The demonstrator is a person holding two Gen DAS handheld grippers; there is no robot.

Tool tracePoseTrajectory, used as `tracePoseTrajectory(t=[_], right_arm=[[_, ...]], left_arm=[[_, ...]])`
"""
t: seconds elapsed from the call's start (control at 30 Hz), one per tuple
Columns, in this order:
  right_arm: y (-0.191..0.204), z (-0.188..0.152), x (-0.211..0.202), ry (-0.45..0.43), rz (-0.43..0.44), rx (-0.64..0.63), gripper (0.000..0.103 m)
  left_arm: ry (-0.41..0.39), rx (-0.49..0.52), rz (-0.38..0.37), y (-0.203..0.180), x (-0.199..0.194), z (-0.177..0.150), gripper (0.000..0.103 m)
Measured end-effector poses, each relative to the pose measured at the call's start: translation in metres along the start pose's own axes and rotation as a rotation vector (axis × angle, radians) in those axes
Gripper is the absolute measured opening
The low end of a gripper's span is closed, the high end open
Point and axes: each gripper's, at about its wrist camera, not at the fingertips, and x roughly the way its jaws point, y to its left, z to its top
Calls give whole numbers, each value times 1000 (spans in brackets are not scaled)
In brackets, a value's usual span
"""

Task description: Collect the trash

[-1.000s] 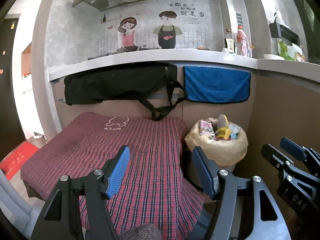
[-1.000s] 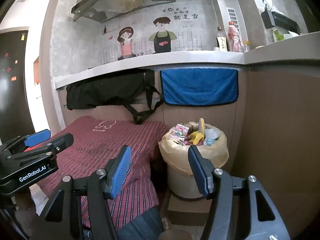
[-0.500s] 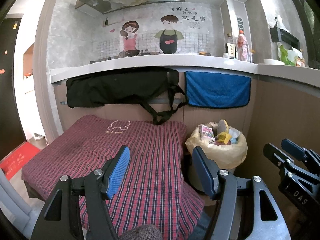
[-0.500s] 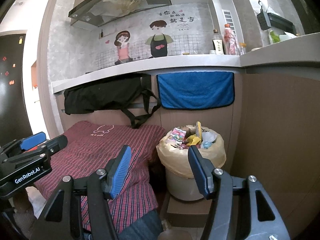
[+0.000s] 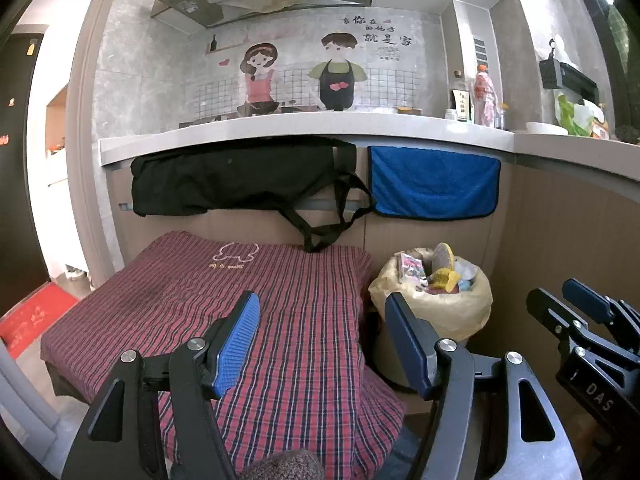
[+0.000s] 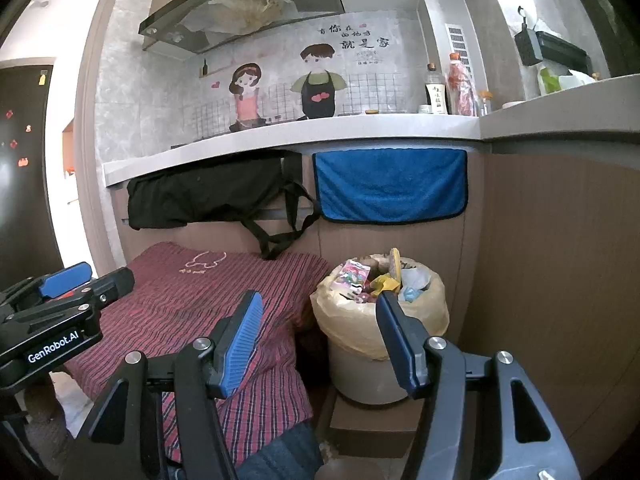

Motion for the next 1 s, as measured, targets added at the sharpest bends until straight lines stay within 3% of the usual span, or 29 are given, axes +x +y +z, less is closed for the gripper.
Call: tracePoseTrajectory(t=[1.0], right_arm=[[-8, 4, 5, -1, 7, -7, 56]], left_arm=[[0, -2, 1, -7, -1, 2, 66]])
